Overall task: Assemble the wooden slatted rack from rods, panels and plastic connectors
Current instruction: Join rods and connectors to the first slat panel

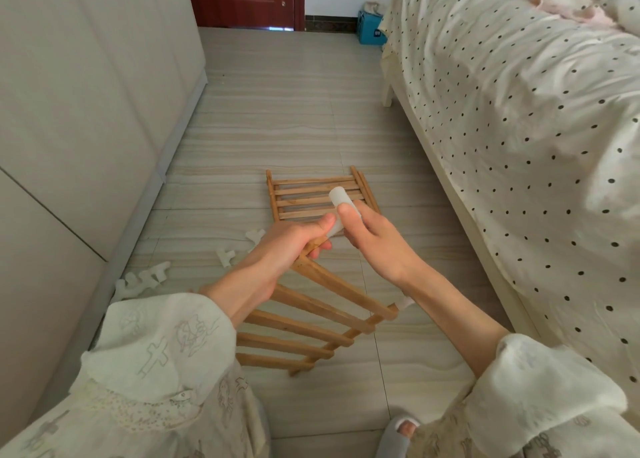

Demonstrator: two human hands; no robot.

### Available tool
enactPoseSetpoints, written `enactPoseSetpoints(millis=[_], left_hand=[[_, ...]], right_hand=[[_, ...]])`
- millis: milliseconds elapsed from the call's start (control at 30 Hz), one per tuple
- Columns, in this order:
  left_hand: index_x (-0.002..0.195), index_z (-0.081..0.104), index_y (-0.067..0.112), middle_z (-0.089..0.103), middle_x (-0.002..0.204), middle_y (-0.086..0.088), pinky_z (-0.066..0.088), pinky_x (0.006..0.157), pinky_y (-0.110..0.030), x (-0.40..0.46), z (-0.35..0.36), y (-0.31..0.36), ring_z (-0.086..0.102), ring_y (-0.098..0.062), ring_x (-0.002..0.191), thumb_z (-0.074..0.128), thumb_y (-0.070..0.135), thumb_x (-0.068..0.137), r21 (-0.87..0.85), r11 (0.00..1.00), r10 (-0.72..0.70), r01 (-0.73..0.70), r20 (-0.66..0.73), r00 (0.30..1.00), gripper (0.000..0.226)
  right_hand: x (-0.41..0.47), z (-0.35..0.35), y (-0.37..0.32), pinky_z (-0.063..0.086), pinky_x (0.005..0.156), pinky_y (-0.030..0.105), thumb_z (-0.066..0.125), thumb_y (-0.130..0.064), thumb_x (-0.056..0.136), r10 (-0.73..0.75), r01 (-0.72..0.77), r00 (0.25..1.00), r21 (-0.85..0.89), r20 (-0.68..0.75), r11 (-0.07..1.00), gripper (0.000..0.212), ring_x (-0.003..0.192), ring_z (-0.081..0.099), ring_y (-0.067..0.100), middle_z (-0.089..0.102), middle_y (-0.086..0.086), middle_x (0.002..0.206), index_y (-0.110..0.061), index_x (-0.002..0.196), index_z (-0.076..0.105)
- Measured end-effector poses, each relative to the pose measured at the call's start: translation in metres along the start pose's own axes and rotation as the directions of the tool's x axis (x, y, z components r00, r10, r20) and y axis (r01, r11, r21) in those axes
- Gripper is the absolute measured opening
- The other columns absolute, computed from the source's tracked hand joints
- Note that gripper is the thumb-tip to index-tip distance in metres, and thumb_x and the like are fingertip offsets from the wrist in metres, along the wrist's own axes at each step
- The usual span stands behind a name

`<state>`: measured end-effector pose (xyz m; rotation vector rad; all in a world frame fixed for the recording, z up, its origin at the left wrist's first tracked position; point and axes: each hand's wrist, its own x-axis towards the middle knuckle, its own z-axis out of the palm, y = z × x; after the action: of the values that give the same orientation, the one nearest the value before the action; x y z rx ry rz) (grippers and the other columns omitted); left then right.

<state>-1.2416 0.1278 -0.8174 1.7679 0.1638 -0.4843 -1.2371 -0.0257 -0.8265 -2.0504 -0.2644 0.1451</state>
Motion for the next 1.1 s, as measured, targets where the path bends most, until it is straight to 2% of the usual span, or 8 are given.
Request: enactPoseSetpoints(millis=[167,300,433,567,667,767,900,1100], left_hand=[[0.064,0.071,0.018,0.058,0.056,0.007,0.035,0.070,-0.030,0.002,-0.010,0.004,0.052,-0.012,0.060,0.062,0.061,0.074,-0.091,0.992,0.080,-0.086,-0.070,0.994,0.046],[0.068,0.065,0.016,0.053,0.058,0.003,0.034,0.063,-0.028,0.004,-0.020,0.007,0.045,-0.012,0.054,0.057,0.054,0.084,-0.422,0.903,0.058,-0.081,-0.068,0.996,0.041],[0.087,0.057,0.012,0.053,0.069,0.001,0.042,0.057,-0.021,0.004,-0.017,0.013,0.047,-0.010,0.061,0.052,0.043,0.085,-0.620,0.777,0.111,-0.105,-0.028,0.993,0.031],[0.085,0.059,0.009,0.051,0.071,-0.001,0.049,0.053,-0.024,0.007,-0.009,0.014,0.050,-0.012,0.062,0.052,0.040,0.090,-0.746,0.664,0.066,-0.052,-0.011,0.998,0.032],[0.090,0.060,0.012,0.051,0.076,-0.001,0.048,0.060,-0.027,0.009,-0.003,0.013,0.051,-0.013,0.071,0.050,0.039,0.094,-0.764,0.642,0.055,-0.059,-0.031,0.998,0.029],[0.098,0.062,0.015,0.054,0.083,-0.002,0.047,0.067,-0.027,0.007,-0.001,0.010,0.053,-0.014,0.079,0.049,0.033,0.095,-0.729,0.680,0.056,-0.082,-0.060,0.997,0.022],[0.104,0.060,0.018,0.061,0.097,-0.004,0.050,0.085,-0.034,0.006,-0.011,0.006,0.058,-0.020,0.098,0.052,0.028,0.094,-0.644,0.753,0.091,-0.132,-0.097,0.991,0.016],[0.099,0.063,0.017,0.064,0.100,-0.003,0.052,0.077,-0.028,0.008,-0.027,-0.002,0.060,-0.016,0.092,0.055,0.031,0.093,-0.526,0.846,0.023,-0.086,-0.125,0.992,0.018]], right_hand=[[0.002,-0.006,0.003,0.042,0.089,0.033,0.042,-0.049,0.095,-0.064,0.067,0.993,0.025,-0.104,0.997,0.031,0.088,0.056,0.013,0.061,0.001,0.092,-0.023,0.095,0.059],[0.004,-0.010,0.012,0.030,0.103,0.012,0.050,-0.033,0.090,-0.269,0.204,0.925,-0.247,-0.268,0.947,0.045,0.119,0.044,0.004,0.051,-0.006,0.125,-0.014,0.131,0.050],[-0.002,0.004,0.019,0.043,0.097,0.029,0.048,-0.049,0.087,-0.214,0.159,0.960,-0.281,-0.180,0.947,0.050,0.109,0.051,0.008,0.055,-0.005,0.115,-0.013,0.119,0.060],[-0.011,0.027,0.012,0.047,0.088,0.026,0.067,-0.043,0.082,-0.071,0.056,0.992,-0.142,-0.106,0.988,0.054,0.096,0.057,0.008,0.057,-0.004,0.112,-0.017,0.126,0.053],[-0.013,0.038,0.008,0.046,0.082,0.022,0.073,-0.042,0.076,0.002,-0.010,0.998,-0.117,-0.062,0.993,0.063,0.093,0.058,0.010,0.059,-0.006,0.107,-0.019,0.130,0.047],[-0.012,0.042,0.012,0.048,0.075,0.030,0.065,-0.026,0.087,0.010,-0.018,0.999,-0.175,-0.051,0.984,0.031,0.080,0.060,0.017,0.062,-0.003,0.094,-0.013,0.112,0.054],[-0.009,0.038,0.018,0.034,0.061,0.026,0.056,-0.018,0.093,-0.091,0.064,0.990,-0.243,-0.105,0.968,0.003,0.060,0.044,0.005,0.049,-0.014,0.068,-0.017,0.095,0.056],[-0.005,0.023,0.015,0.043,0.077,0.031,0.054,-0.031,0.093,-0.168,0.062,0.966,-0.455,-0.196,0.888,0.029,0.101,0.058,0.019,0.063,-0.005,0.109,-0.023,0.120,0.059]])
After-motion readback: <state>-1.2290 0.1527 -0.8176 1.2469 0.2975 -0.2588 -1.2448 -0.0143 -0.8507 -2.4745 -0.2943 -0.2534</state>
